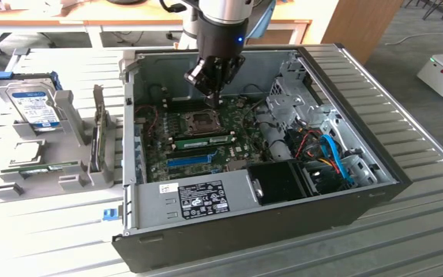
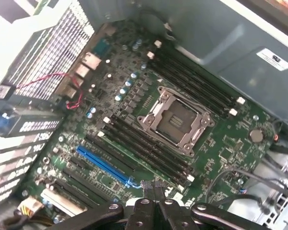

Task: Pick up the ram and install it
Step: 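Press down the ram until it locks into place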

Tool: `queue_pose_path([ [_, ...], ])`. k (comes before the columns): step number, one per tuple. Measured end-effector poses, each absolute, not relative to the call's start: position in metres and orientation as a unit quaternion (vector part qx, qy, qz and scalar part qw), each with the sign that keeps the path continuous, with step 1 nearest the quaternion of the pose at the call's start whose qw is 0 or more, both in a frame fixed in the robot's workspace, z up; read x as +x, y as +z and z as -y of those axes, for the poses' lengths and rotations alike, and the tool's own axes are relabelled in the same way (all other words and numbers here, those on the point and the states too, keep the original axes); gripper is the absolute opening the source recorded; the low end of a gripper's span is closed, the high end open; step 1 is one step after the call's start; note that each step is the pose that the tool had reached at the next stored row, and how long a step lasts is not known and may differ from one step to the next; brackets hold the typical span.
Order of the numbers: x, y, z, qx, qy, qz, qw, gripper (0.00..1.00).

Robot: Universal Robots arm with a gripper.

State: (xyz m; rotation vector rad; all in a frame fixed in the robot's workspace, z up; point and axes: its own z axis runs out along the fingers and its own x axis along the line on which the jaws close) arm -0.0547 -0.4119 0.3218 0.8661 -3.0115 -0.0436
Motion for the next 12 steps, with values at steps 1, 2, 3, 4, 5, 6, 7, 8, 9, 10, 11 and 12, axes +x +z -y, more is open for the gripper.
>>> queue_pose_path([
  [1, -0.0549, 0.3217, 0.4119, 0.27, -0.014, 0.963, 0.004, 0.11],
  [2, -0.055, 0.3216, 0.4119, 0.263, -0.014, 0.965, 0.004, 0.11],
  [3, -0.0552, 0.3215, 0.4119, 0.256, -0.014, 0.967, 0.004, 0.11],
  [4, -0.0553, 0.3214, 0.4119, 0.25, -0.014, 0.968, 0.003, 0.11],
  [5, -0.0555, 0.3213, 0.4119, 0.243, -0.014, 0.97, 0.003, 0.11],
  [6, -0.0556, 0.3212, 0.4119, 0.236, -0.014, 0.972, 0.003, 0.11],
  [7, -0.0557, 0.3212, 0.4119, 0.229, -0.014, 0.973, 0.003, 0.11],
  [8, -0.0559, 0.321, 0.4119, 0.222, -0.014, 0.975, 0.003, 0.11],
  [9, -0.056, 0.321, 0.4119, 0.215, -0.014, 0.976, 0.003, 0.11],
  [10, -0.0561, 0.3209, 0.4119, 0.208, -0.014, 0.978, 0.003, 0.11],
  [11, -0.0563, 0.3208, 0.4119, 0.202, -0.014, 0.979, 0.003, 0.11],
  [12, -0.0564, 0.3207, 0.4119, 0.195, -0.014, 0.981, 0.003, 0.11],
])
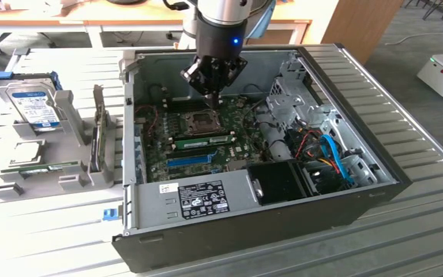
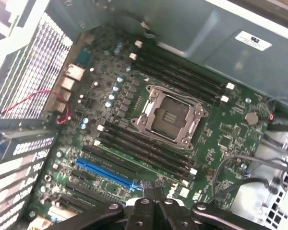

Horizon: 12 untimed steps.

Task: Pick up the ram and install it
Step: 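Press down the ram until it locks into place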

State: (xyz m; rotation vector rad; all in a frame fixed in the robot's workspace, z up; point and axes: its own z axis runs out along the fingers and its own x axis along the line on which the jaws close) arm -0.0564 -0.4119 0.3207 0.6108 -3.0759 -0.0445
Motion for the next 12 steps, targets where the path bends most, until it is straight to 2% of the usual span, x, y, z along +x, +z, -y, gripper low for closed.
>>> queue_pose_path([
  [12, -0.0574, 0.3194, 0.4119, 0.108, -0.014, 0.994, 0.001, 0.11],
])
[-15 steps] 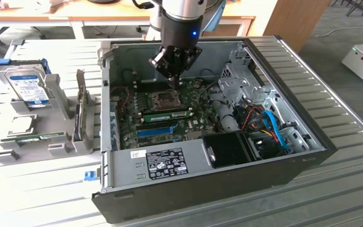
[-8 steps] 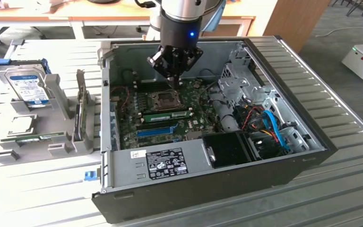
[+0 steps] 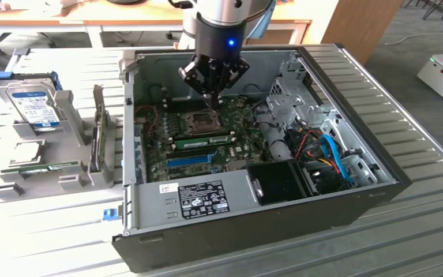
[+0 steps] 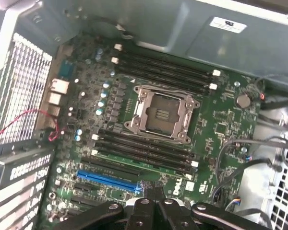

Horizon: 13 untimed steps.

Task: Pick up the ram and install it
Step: 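Press down the ram until it locks into place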

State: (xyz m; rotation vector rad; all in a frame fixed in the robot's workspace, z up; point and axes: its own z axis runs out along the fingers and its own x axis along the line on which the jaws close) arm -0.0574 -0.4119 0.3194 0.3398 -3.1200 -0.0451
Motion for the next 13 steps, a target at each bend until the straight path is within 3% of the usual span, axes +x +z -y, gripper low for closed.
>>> queue_pose_path([
  [13, -0.0583, 0.3179, 0.4119, 0.012, -0.014, 1.0, 0.0, 0.11],
])
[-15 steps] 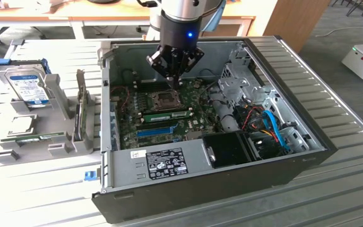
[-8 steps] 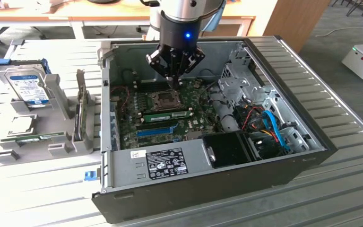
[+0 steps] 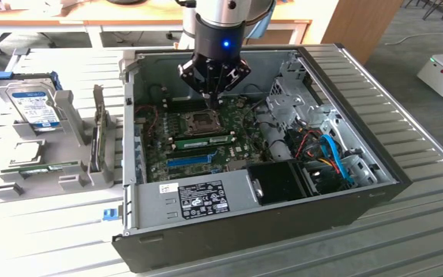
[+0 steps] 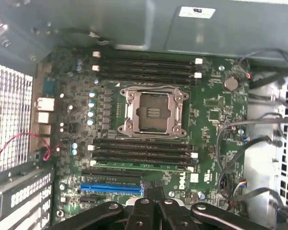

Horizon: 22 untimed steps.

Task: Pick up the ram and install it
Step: 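Press down the ram until it locks into place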

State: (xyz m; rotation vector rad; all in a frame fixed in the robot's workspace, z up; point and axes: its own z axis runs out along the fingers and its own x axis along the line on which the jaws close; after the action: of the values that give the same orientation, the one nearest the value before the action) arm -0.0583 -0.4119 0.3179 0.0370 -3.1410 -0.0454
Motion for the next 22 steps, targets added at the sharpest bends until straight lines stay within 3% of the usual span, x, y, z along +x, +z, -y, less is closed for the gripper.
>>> queue_pose_path([
  [22, -0.0575, 0.3193, 0.4119, 0.005, -0.014, 1.0, 0.004, 0.11],
])
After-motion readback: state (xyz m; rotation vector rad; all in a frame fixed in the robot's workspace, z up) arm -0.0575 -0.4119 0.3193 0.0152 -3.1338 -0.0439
